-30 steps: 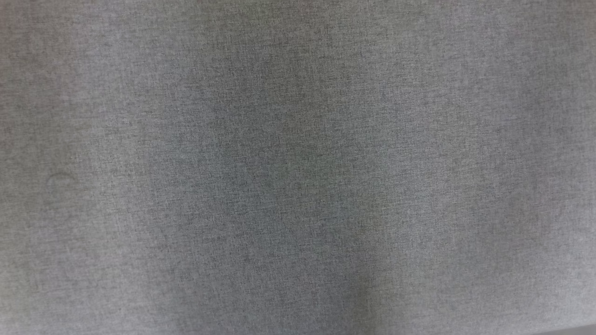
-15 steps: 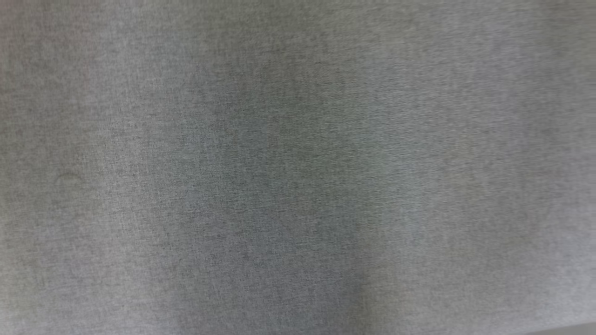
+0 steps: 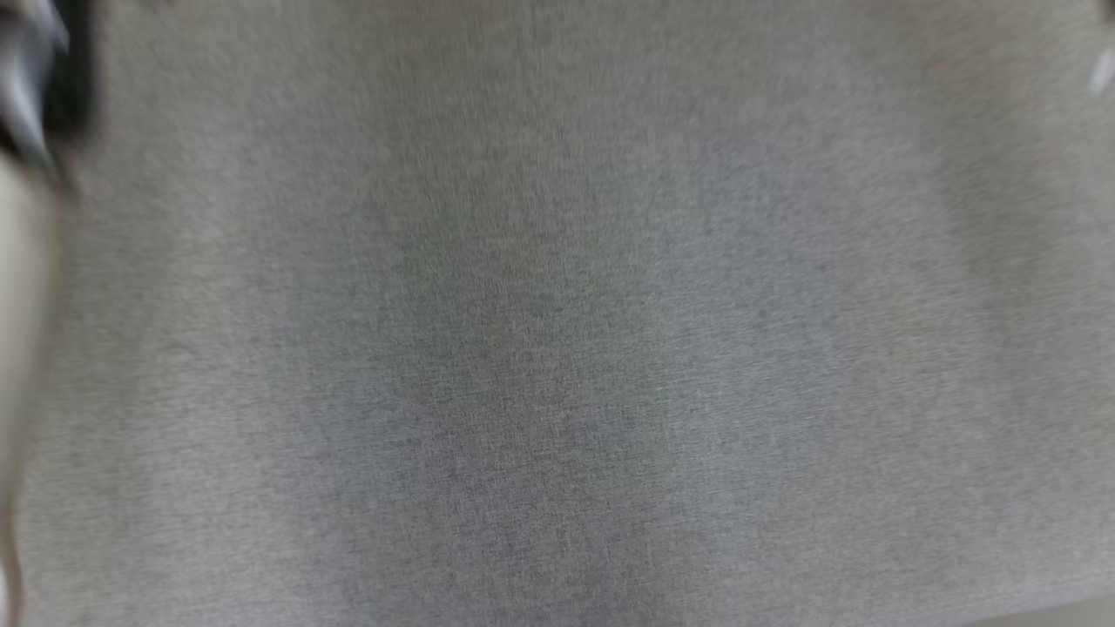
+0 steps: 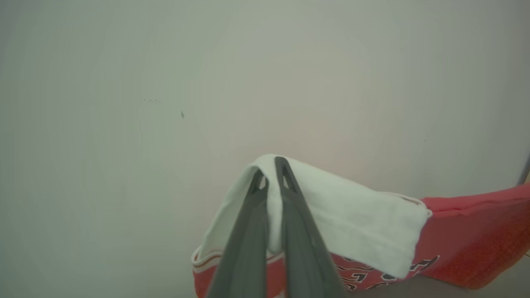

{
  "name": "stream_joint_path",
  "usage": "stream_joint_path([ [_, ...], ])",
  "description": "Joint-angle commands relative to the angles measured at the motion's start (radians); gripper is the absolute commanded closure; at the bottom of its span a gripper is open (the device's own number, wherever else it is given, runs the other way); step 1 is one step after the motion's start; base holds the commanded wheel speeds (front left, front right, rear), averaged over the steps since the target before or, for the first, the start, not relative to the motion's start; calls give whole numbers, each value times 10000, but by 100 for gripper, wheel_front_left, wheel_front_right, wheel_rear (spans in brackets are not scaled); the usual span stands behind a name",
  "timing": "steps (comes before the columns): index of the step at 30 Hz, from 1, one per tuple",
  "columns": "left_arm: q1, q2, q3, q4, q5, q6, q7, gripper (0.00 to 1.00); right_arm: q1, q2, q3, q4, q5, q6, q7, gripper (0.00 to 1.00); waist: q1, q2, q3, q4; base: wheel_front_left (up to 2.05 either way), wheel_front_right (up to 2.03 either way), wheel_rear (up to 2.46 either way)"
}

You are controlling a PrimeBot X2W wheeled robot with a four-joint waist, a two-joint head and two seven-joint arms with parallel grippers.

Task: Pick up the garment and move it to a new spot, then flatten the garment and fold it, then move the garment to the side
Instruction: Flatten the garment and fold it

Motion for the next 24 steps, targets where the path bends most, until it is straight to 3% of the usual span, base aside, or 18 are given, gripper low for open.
stream_joint_path([
  [1, 668, 148, 87, -552, -116, 210, -9, 100, 445, -116, 7, -242, 32, -24, -55, 100, 1, 1, -672, -37, 0, 0, 0],
  [8, 5348, 485, 378, -4637, -668, 1933, 110, 100, 3329, -574, -633, -1602, 85, -24, -55, 100, 1, 1, -1460, -13, 0, 0, 0],
  [12, 7568, 547, 493, -5994, -920, 2578, 62, 100, 4933, -682, -1019, -2064, 17, -24, -55, 100, 1, 1, -1816, -24, 0, 0, 0],
  [18, 10308, 36, 885, -6903, -1255, 2992, -19, 100, 7164, -737, -1441, -2531, -38, -24, -56, 100, 1, 1, -2260, 92, 0, 0, 0],
  [24, 12281, -953, 1285, -6869, -1041, 2533, -32, 100, 9313, -526, -1904, -2506, -274, -24, -44, 100, 1, 1, -2698, 388, 0, 0, 0],
])
